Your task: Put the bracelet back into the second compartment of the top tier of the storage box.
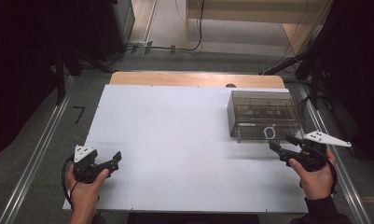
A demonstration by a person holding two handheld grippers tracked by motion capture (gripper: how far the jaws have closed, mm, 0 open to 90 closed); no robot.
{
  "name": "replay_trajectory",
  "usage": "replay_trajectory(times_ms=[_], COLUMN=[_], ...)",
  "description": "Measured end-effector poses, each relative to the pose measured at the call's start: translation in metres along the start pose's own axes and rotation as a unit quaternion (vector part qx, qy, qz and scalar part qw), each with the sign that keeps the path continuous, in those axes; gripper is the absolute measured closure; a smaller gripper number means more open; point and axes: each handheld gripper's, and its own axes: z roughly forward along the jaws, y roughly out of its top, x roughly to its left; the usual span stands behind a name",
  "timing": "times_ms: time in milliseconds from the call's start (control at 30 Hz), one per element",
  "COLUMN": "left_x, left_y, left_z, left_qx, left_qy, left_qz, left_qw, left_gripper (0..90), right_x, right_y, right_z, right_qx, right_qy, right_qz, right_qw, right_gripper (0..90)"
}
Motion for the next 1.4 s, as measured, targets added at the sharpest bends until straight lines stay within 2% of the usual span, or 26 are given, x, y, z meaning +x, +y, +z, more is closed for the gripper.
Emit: replay_trajectory(times_ms=[667, 1400], left_x=[0.000, 0.000], left_y=[0.000, 0.000], left_z=[0.000, 0.000], left_qx=[0.000, 0.000], left_qy=[0.001, 0.001], left_qz=[0.000, -0.001], left_qw=[1.0000, 1.0000], left_gripper=[8.7, 8.7], right_x=[-0.001, -0.003], right_y=[-0.010, -0.029], right_z=[-0.009, -0.019], right_qx=[0.000, 0.012], right_qy=[-0.008, -0.018], right_qz=[0.003, 0.015], right_qw=[1.0000, 0.9997], right_gripper=[21.3, 21.3])
